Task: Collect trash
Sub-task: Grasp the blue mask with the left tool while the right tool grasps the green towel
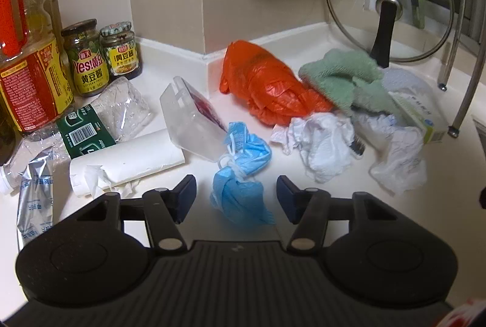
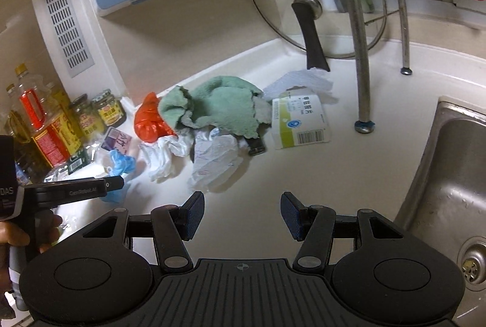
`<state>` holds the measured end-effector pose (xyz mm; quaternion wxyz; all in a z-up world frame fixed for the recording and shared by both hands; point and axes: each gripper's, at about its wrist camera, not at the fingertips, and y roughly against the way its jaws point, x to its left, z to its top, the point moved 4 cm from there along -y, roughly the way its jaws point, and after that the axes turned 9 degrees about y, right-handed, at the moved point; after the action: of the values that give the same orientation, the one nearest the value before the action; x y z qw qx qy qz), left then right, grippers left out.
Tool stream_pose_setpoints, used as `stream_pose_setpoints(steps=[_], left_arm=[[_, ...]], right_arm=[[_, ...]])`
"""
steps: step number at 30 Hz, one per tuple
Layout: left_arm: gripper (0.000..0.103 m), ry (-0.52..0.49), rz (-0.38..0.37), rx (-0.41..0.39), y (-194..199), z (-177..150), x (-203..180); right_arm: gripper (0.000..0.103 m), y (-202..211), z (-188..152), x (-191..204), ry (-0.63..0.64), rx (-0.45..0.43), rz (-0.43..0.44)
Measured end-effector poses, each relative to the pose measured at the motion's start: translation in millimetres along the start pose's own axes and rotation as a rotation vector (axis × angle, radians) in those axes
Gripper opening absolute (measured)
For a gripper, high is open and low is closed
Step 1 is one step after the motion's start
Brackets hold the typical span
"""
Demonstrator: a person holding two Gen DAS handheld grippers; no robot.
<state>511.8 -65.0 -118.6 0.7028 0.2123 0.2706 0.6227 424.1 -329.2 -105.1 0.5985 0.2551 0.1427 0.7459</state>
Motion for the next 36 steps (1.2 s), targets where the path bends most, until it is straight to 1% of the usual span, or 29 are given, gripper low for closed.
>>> stream_pose_setpoints(steps=[1,4,6,7,9,15,18,22,26,32,36], left_arm=[[0.054,0.001,-0.001,0.006,-2,0,1],[0.035,0.015,-0.012,0.021,-7,-1,4],[0.029,0.021,-0.018,0.019,-7,-2,6],[0.023,0.022,-0.022,0.018,-7,-2,7],[0.019,0.030,-0.033,0.014,-5,-1,10],[0.017,0.017,-0.053,-0.034,18,6,13],[0.017,0.037,-0.052,-0.056,32,12,21],[0.017,0.056,-0.022,-0.077,46,23,39],[0.017,0.072,0.018,-0.088,55,33,58],[0.017,0.109,0.065,-0.102,68,39,82],[0.017,0.123,0.084,-0.104,73,37,92]], right_arm=[[0.056,0,0,0,-0.002,0.002,-0.003],[0.056,-2,-1,-1,-0.006,0.007,-0.009],[0.056,-4,0,-1,-0.004,0.009,-0.010],[0.056,-5,0,0,-0.002,0.009,-0.009],[0.056,-8,3,1,0.002,0.006,-0.006],[0.056,-21,18,11,0.054,-0.016,0.019],[0.056,-29,31,18,0.103,-0.044,0.045],[0.056,-46,48,26,0.152,-0.080,0.096],[0.056,-70,66,28,0.164,-0.104,0.160],[0.056,-111,88,32,0.169,-0.103,0.214],[0.056,-135,94,36,0.153,-0.087,0.242]])
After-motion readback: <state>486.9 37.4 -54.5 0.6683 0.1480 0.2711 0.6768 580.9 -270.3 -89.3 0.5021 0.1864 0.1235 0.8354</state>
